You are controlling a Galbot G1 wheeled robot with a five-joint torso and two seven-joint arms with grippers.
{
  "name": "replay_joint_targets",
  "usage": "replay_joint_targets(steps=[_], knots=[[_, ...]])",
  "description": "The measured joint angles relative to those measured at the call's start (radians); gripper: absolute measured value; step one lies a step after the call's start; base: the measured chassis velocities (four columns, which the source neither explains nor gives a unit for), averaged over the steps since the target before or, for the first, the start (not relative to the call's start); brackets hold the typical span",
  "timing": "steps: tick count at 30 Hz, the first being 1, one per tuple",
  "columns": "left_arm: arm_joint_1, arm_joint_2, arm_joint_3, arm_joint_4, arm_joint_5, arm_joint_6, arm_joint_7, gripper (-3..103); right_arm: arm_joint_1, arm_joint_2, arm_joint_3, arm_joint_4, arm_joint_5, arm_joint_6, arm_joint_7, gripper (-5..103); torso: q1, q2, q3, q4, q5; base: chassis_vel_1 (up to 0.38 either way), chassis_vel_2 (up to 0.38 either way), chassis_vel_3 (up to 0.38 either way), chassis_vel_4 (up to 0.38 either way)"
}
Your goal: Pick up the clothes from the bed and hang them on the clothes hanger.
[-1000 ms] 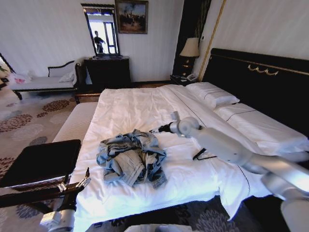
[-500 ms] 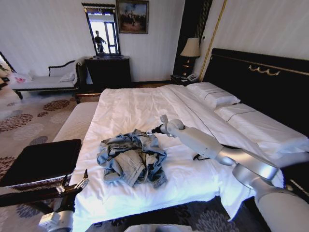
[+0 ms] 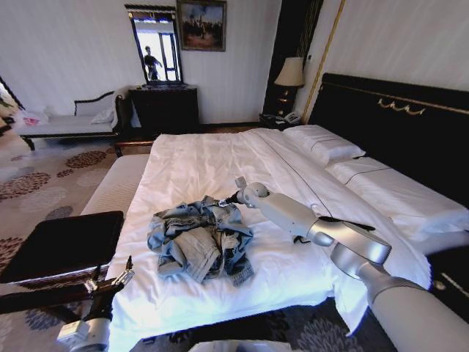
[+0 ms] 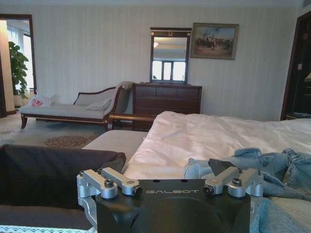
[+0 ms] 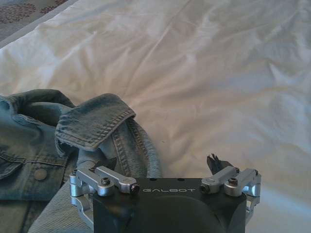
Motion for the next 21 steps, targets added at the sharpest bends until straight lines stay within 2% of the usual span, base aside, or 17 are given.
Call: replay_joint_targets(steps=[7, 11, 14, 16, 19, 20, 21], knots=[[0.003, -0.001, 0.000, -0.002, 0.000, -0.001, 0.000, 99, 0.004, -0.003, -0.009, 0.001, 0.030, -0.019, -0.009, 100, 0.000, 0.000, 0.000, 0.0001, -0.0001, 0.000, 0.000, 0.000, 0.000], [0.003, 0.001, 0.000, -0.002, -0.003, -0.001, 0.000, 99, 0.005, 0.022, -0.019, -0.028, 0.029, -0.021, -0.011, 101, 0.000, 0.000, 0.000, 0.0002, -0.0001, 0.000, 0.000, 0.000, 0.000], [0.005, 0.003, -0.003, -0.001, -0.017, 0.000, -0.001, 99, 0.005, 0.054, -0.028, -0.085, 0.025, -0.017, -0.017, 86, 0.000, 0.000, 0.000, 0.0004, -0.0001, 0.000, 0.000, 0.000, 0.000], [0.005, 0.004, -0.005, 0.000, -0.020, 0.000, -0.001, 99, 0.005, 0.061, -0.028, -0.099, 0.024, -0.016, -0.020, 86, 0.000, 0.000, 0.000, 0.0002, -0.0001, 0.000, 0.000, 0.000, 0.000], [0.009, 0.009, -0.012, 0.006, -0.027, -0.002, -0.001, 99, 0.006, 0.076, -0.025, -0.123, 0.025, -0.013, -0.025, 70, 0.000, 0.000, 0.000, 0.0003, 0.0000, 0.000, 0.000, 0.000, 0.000], [0.009, 0.009, -0.012, 0.006, -0.027, -0.002, -0.001, 99, 0.006, 0.076, -0.025, -0.123, 0.025, -0.013, -0.025, 70, 0.000, 0.000, 0.000, 0.0003, 0.0000, 0.000, 0.000, 0.000, 0.000], [0.009, 0.010, -0.012, 0.009, -0.029, -0.002, -0.001, 99, 0.007, 0.078, -0.025, -0.127, 0.026, -0.011, -0.026, 65, 0.000, 0.000, 0.000, 0.0002, -0.0001, 0.000, 0.000, 0.000, 0.000]])
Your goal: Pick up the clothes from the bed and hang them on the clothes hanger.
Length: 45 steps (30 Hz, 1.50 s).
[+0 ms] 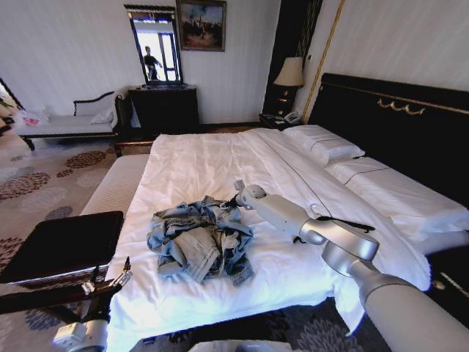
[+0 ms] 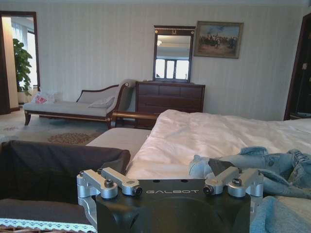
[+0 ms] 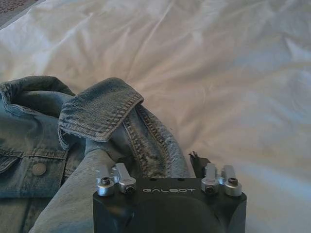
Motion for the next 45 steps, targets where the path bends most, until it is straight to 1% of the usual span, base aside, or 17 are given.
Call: replay_joint_targets(steps=[1, 4, 5, 7, 10, 14, 16, 17, 25, 29, 30, 35, 36, 38, 42, 43, 45], knots=[[0.000, 0.001, -0.001, 0.002, -0.001, 0.000, 0.000, 99, 0.001, 0.001, -0.001, -0.004, 0.002, 0.000, -0.002, 65, 0.000, 0.000, 0.000, 0.0000, -0.0001, 0.000, 0.000, 0.000, 0.000], [-0.004, 0.008, -0.004, 0.004, -0.005, -0.001, 0.000, 99, 0.002, -0.001, -0.006, 0.001, 0.016, -0.005, -0.010, 48, 0.000, 0.000, 0.000, 0.0001, 0.0000, 0.000, 0.000, 0.000, 0.000], [-0.004, 0.008, -0.004, 0.004, -0.005, -0.001, 0.000, 99, 0.002, -0.001, -0.006, 0.001, 0.016, -0.005, -0.010, 48, 0.000, 0.000, 0.000, 0.0001, 0.0000, 0.000, 0.000, 0.000, 0.000], [-0.008, 0.012, -0.005, 0.004, -0.009, 0.000, 0.000, 99, 0.002, -0.007, -0.007, 0.017, 0.027, -0.012, -0.010, 37, 0.000, 0.000, 0.000, -0.0001, 0.0000, 0.000, 0.000, 0.000, 0.000], [-0.012, 0.015, -0.006, 0.005, -0.014, 0.005, -0.001, 99, 0.002, -0.012, -0.010, 0.029, 0.035, -0.016, -0.010, 32, 0.000, 0.000, 0.000, 0.0000, 0.0000, 0.000, 0.000, 0.000, 0.000], [-0.022, 0.028, -0.007, 0.010, -0.039, 0.022, -0.005, 99, 0.006, -0.025, -0.012, 0.052, 0.056, -0.020, -0.005, 10, 0.000, 0.000, 0.000, 0.0001, 0.0000, 0.000, 0.000, 0.000, 0.000], [-0.025, 0.033, -0.009, 0.011, -0.050, 0.028, -0.007, 99, 0.006, -0.029, -0.014, 0.058, 0.059, -0.021, -0.003, 10, 0.000, 0.000, 0.000, 0.0000, 0.0000, 0.000, 0.000, 0.000, 0.000], [-0.028, 0.040, -0.011, 0.011, -0.070, 0.043, -0.010, 99, 0.006, -0.033, -0.015, 0.065, 0.063, -0.021, -0.001, 3, 0.000, 0.000, 0.000, 0.0000, 0.0000, 0.000, 0.000, 0.000, 0.000], [-0.066, 0.120, -0.038, 0.027, -0.233, 0.140, -0.030, 99, 0.006, -0.072, -0.013, 0.131, 0.085, -0.022, 0.014, 3, 0.000, 0.000, 0.000, 0.0002, -0.0002, 0.000, 0.000, 0.000, 0.000], [-0.126, 0.235, -0.058, 0.067, -0.363, 0.223, -0.036, 99, 0.006, -0.109, -0.011, 0.189, 0.096, -0.022, 0.020, 3, 0.000, 0.000, 0.000, -0.0001, -0.0002, 0.000, 0.000, 0.000, 0.000], [-0.126, 0.235, -0.058, 0.067, -0.363, 0.223, -0.036, 99, 0.006, -0.109, -0.011, 0.189, 0.096, -0.022, 0.020, 3, 0.000, 0.000, 0.000, -0.0001, -0.0002, 0.000, 0.000, 0.000, 0.000], [-0.206, 0.326, -0.069, 0.103, -0.488, 0.305, -0.040, 99, 0.006, -0.127, -0.012, 0.228, 0.095, -0.020, 0.023, 3, 0.000, 0.000, 0.000, 0.0000, -0.0001, 0.000, 0.000, 0.000, 0.000], [-0.260, 0.371, -0.069, 0.137, -0.560, 0.338, -0.042, 99, 0.006, -0.132, -0.013, 0.243, 0.088, -0.016, 0.023, 3, 0.000, 0.000, 0.000, -0.0001, -0.0001, 0.000, 0.000, 0.000, 0.000], [-0.282, 0.390, -0.069, 0.153, -0.586, 0.349, -0.042, 99, 0.006, -0.133, -0.013, 0.248, 0.086, -0.015, 0.023, 3, 0.000, 0.000, 0.000, -0.0001, -0.0002, 0.000, 0.000, 0.000, 0.000], [-0.401, 0.508, -0.038, 0.274, -0.757, 0.414, -0.037, 100, 0.005, -0.134, -0.018, 0.262, 0.067, -0.005, 0.017, 3, 0.000, 0.000, 0.000, -0.0001, -0.0001, 0.000, 0.000, 0.000, 0.000], [-0.401, 0.508, -0.038, 0.274, -0.757, 0.414, -0.037, 100, 0.005, -0.134, -0.018, 0.262, 0.067, -0.005, 0.017, 3, 0.000, 0.000, 0.000, -0.0001, -0.0001, 0.000, 0.000, 0.000, 0.000], [-0.465, 0.570, -0.014, 0.341, -0.867, 0.467, -0.037, 100, 0.005, -0.133, -0.020, 0.266, 0.060, -0.002, 0.015, 3, 0.000, 0.000, 0.000, 0.0001, -0.0006, 0.000, 0.000, 0.000, 0.000]])
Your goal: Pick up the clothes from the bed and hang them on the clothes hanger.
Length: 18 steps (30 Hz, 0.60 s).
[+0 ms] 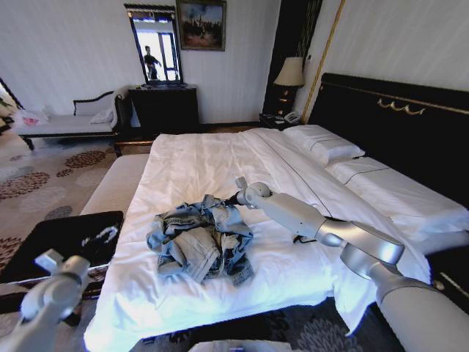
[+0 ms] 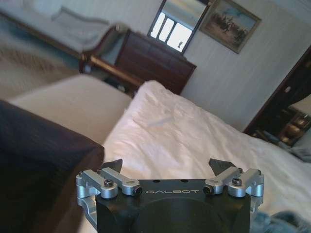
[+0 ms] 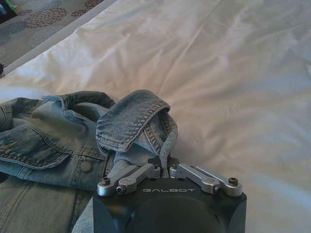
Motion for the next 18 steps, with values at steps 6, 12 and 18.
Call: replay_joint_targets(steps=[6, 12, 18], knots=[[-0.188, 0.102, 0.076, 0.155, -0.134, 0.113, 0.002, 102, 0.006, 0.006, -0.011, 0.005, -0.010, 0.005, -0.006, 3, 0.000, 0.000, 0.000, -0.0007, 0.0002, 0.000, 0.000, 0.000, 0.000], [-0.296, 0.182, 0.173, 0.259, -0.114, 0.200, 0.040, 99, 0.040, 0.081, -0.052, -0.024, -0.018, 0.014, -0.026, 3, 0.000, 0.000, 0.000, 0.0014, 0.0009, 0.000, 0.000, 0.000, 0.000], [-0.423, 0.182, 0.347, 0.351, -0.081, 0.224, 0.055, 99, 0.049, 0.083, -0.060, -0.021, -0.015, 0.014, -0.026, 3, 0.000, 0.000, 0.000, -0.0002, 0.0004, 0.000, 0.000, 0.000, 0.000]])
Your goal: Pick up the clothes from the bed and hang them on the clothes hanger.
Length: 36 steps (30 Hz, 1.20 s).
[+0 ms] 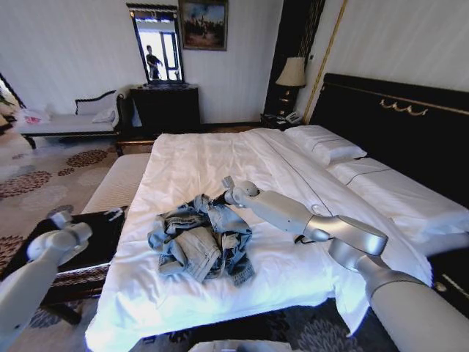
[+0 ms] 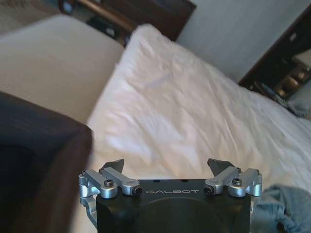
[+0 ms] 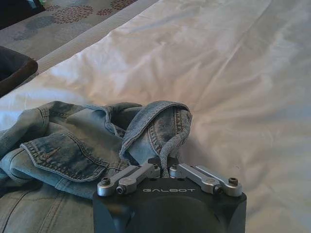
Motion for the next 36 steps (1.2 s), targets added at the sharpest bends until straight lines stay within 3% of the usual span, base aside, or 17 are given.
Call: replay_joint_targets(steps=[3, 5, 9, 19, 30, 34, 36], knots=[[-0.094, -0.049, 0.086, 0.069, 0.016, 0.018, -0.013, 99, 0.009, -0.012, -0.007, 0.004, 0.004, 0.000, 0.000, 3, 0.000, 0.000, 0.000, -0.0003, 0.0002, 0.000, 0.000, 0.000, 0.000], [-0.107, -0.057, 0.097, 0.080, 0.018, 0.020, -0.015, 99, 0.010, -0.014, -0.008, 0.004, 0.005, 0.000, 0.000, 3, 0.000, 0.000, 0.000, -0.0003, 0.0002, 0.000, 0.000, 0.000, 0.000], [-0.237, -0.146, 0.183, 0.198, 0.028, 0.046, -0.032, 99, 0.023, -0.030, -0.009, 0.008, 0.017, 0.001, 0.001, 3, 0.000, 0.000, 0.000, -0.0001, 0.0001, 0.000, 0.000, 0.000, 0.000], [-0.406, -0.247, 0.256, 0.361, 0.016, 0.131, -0.117, 99, 0.041, -0.056, -0.017, 0.013, 0.031, 0.001, 0.007, 3, 0.000, 0.000, 0.000, -0.0001, 0.0005, 0.000, 0.000, 0.000, 0.000], [-0.487, -0.316, 0.298, 0.471, 0.053, 0.211, -0.169, 98, 0.047, -0.052, -0.014, -0.001, 0.035, 0.001, 0.020, 3, 0.000, 0.000, 0.000, 0.0001, 0.0004, 0.000, 0.000, 0.000, 0.000], [-0.519, -0.331, 0.308, 0.503, 0.057, 0.216, -0.166, 93, 0.052, -0.045, -0.015, -0.012, 0.035, 0.002, 0.026, 3, 0.000, 0.000, 0.000, 0.0000, 0.0004, 0.000, 0.000, 0.000, 0.000], [-0.529, -0.337, 0.315, 0.509, 0.063, 0.219, -0.165, 82, 0.053, -0.044, -0.015, -0.013, 0.035, 0.003, 0.027, 3, 0.000, 0.000, 0.000, 0.0001, 0.0003, 0.000, 0.000, 0.000, 0.000]])
